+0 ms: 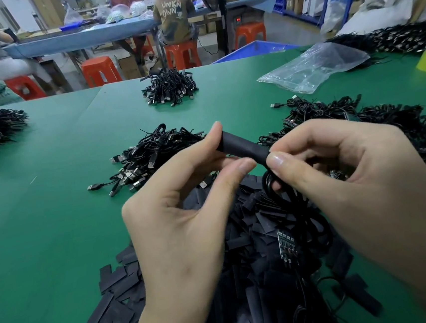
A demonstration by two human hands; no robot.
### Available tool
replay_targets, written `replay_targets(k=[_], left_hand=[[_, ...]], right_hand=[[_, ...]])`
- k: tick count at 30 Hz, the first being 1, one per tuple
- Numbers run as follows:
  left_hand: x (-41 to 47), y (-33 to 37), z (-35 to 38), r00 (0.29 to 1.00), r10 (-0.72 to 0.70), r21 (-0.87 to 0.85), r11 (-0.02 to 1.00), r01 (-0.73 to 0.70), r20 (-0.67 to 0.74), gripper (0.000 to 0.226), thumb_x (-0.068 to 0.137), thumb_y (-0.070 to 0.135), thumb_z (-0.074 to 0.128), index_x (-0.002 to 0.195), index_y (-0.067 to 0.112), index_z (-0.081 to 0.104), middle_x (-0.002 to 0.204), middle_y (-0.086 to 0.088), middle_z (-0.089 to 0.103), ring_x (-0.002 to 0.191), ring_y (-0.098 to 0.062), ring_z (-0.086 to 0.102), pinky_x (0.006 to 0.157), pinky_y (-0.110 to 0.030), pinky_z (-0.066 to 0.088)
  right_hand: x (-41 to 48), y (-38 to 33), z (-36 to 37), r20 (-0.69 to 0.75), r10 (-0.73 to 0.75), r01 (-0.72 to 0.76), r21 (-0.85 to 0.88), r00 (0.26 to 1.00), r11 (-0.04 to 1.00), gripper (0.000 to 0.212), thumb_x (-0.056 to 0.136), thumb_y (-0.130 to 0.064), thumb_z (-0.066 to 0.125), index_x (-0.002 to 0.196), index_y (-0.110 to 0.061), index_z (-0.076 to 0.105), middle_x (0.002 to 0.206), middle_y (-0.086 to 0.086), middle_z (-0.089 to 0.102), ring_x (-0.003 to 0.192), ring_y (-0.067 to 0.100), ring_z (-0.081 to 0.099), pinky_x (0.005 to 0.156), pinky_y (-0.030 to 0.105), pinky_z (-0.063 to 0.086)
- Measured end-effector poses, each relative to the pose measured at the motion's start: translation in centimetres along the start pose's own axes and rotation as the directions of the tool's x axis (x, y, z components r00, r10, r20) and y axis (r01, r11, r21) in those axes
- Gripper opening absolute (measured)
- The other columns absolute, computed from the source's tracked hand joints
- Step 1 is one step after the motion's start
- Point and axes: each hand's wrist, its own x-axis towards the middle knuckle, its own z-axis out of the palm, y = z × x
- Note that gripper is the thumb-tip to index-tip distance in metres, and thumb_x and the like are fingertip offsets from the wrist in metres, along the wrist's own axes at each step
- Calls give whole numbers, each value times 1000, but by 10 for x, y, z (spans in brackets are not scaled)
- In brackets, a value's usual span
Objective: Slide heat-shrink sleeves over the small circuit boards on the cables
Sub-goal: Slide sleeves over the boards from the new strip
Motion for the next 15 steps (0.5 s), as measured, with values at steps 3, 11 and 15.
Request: replay_targets(k=[3,11,15], left_hand=[[-7,1,0,994,49,-57,997,-55,-99,29,85,33,71,114,37,68,97,22,77,100,4,70,89,-8,48],[-5,-18,3,974,46,-226,969,-98,-224,18,81,24,73,98,26,79,93,1,80,82,-13,78,76,-15,57],[-7,-21,5,970,134,-217,960,-178,-205,18,87,19,78,105,25,78,93,-3,80,85,-20,78,80,-23,59]], right_hand=[[-6,15,5,-91,-5,6,4,996,1000,13,84,-31,69,72,-31,73,66,-16,71,61,11,64,57,31,48],[-1,18,9,-47,63,-61,55,997,997,11,80,-38,66,77,-31,75,66,-14,73,63,28,65,59,35,51],[0,23,10,-46,87,-83,74,995,994,6,83,-36,69,81,-35,75,67,-13,74,62,27,66,59,35,53]])
